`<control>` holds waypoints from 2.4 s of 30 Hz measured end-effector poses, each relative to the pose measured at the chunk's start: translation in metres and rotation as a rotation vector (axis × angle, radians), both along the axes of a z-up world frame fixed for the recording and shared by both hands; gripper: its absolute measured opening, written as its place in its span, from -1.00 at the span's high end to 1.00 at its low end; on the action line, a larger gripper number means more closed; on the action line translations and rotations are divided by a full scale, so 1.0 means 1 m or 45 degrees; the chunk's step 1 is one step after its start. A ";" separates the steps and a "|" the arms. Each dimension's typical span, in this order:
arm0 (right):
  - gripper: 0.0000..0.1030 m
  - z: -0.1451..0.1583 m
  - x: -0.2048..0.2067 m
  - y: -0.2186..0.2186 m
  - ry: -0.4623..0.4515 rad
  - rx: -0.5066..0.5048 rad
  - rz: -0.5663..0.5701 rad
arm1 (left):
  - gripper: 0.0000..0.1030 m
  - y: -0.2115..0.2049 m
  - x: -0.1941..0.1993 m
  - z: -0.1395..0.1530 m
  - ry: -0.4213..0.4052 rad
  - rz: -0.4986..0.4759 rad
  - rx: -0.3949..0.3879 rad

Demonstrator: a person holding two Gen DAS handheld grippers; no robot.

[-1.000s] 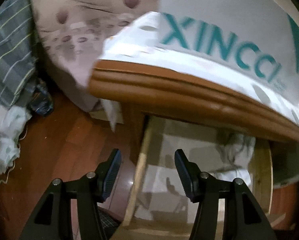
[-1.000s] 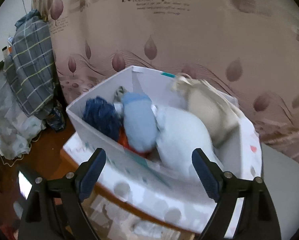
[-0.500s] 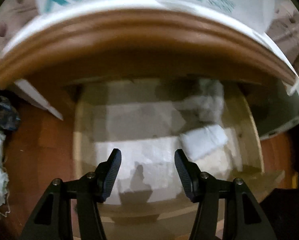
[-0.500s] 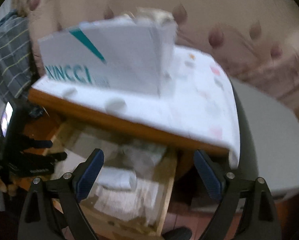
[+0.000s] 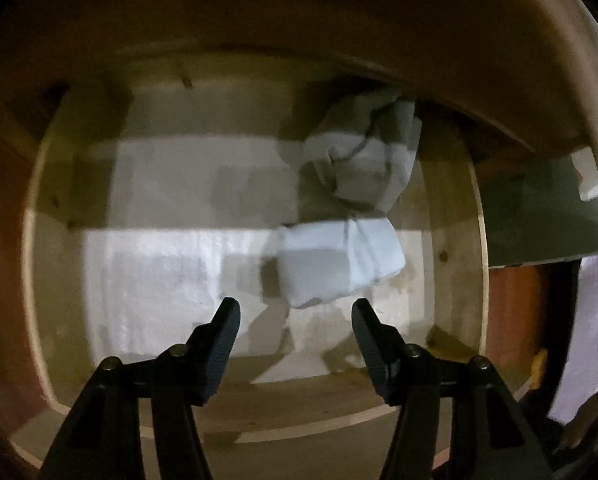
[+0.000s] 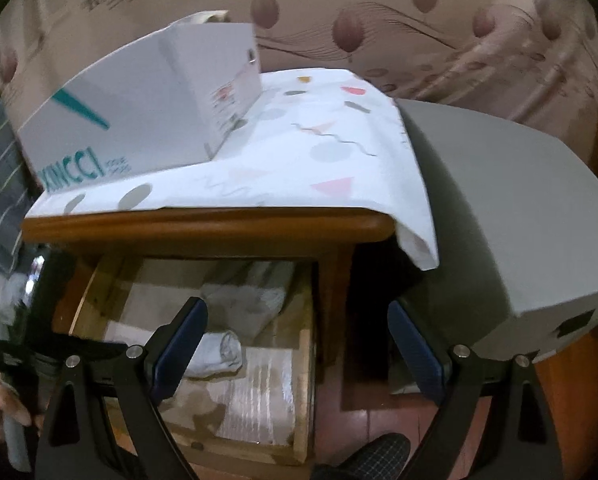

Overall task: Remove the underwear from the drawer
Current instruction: 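Withdraw the right tool to the drawer while the left tool reaches into the drawer, then grasp the white underwear in the drawer with the left tool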

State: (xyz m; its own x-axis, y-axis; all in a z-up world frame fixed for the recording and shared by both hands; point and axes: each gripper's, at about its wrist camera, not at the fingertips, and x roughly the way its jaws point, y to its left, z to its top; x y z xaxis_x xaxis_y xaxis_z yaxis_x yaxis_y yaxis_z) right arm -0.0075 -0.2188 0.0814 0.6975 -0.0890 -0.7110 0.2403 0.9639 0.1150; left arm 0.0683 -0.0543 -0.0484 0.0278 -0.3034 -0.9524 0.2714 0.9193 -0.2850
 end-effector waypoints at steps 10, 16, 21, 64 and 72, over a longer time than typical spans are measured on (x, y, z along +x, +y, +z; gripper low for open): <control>-0.75 -0.004 0.001 -0.016 0.005 0.101 -0.038 | -0.27 0.017 0.011 -0.030 0.281 0.517 -0.237; -0.75 -0.003 0.000 -0.021 0.005 0.124 -0.043 | -0.47 0.012 0.014 -0.037 0.299 0.604 -0.230; -0.75 -0.005 -0.001 -0.031 0.008 0.162 -0.090 | -0.47 0.015 0.013 -0.051 0.344 0.723 -0.188; -0.74 -0.028 0.019 0.013 0.201 -0.033 0.081 | 0.12 0.067 0.063 -0.039 0.124 0.212 0.293; -0.66 -0.033 0.026 0.073 0.209 -0.236 0.425 | 0.13 0.079 0.078 -0.041 0.052 0.139 0.377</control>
